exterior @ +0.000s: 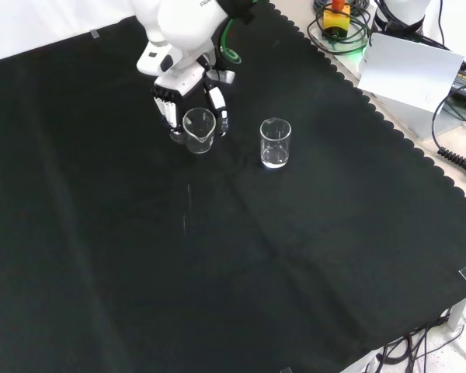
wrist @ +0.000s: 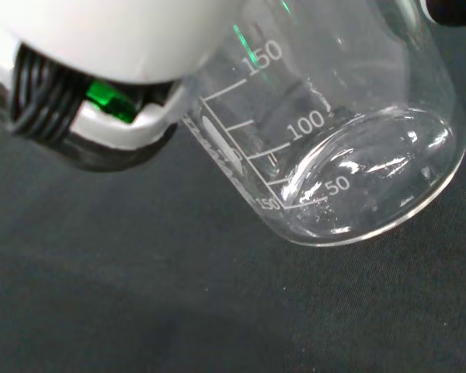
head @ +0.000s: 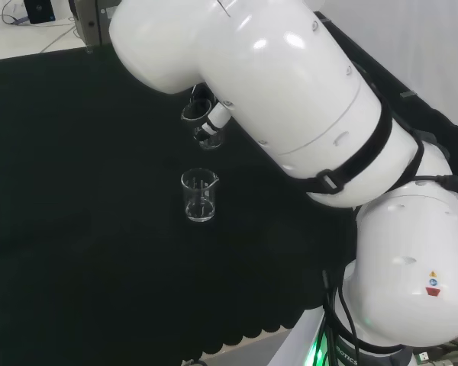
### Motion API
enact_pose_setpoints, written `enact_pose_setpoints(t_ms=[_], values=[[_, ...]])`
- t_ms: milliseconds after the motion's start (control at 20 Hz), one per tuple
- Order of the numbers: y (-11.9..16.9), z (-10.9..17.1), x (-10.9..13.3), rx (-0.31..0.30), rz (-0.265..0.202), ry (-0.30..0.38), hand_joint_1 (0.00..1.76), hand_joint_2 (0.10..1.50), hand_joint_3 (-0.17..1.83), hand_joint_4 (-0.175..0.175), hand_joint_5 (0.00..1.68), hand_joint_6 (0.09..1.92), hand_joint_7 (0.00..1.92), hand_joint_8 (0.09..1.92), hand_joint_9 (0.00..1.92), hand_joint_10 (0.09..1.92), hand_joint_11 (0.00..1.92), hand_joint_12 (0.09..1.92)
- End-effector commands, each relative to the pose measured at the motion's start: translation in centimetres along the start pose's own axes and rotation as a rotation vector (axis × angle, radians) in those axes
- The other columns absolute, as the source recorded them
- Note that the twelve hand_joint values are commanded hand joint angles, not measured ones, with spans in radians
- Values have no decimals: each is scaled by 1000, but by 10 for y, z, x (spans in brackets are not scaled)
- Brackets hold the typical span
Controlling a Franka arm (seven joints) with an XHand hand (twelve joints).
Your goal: Place the beaker back on the table.
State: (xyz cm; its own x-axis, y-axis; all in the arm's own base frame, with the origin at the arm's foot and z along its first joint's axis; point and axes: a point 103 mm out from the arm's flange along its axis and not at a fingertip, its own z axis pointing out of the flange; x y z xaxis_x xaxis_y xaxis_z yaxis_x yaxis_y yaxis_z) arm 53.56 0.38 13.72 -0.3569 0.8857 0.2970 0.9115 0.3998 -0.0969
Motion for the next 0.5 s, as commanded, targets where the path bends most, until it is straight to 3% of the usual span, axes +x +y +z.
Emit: enact_pose_setpoints(t_ms=[50, 500], values=[[13, 28, -10, -2, 5, 87, 1329, 581, 684, -175, 1431, 356, 1498, 295, 1779, 87, 1496, 604], [14, 51, -17, 13, 29, 122, 1329, 585, 677, -175, 1427, 362, 1493, 303, 1772, 87, 1492, 601]])
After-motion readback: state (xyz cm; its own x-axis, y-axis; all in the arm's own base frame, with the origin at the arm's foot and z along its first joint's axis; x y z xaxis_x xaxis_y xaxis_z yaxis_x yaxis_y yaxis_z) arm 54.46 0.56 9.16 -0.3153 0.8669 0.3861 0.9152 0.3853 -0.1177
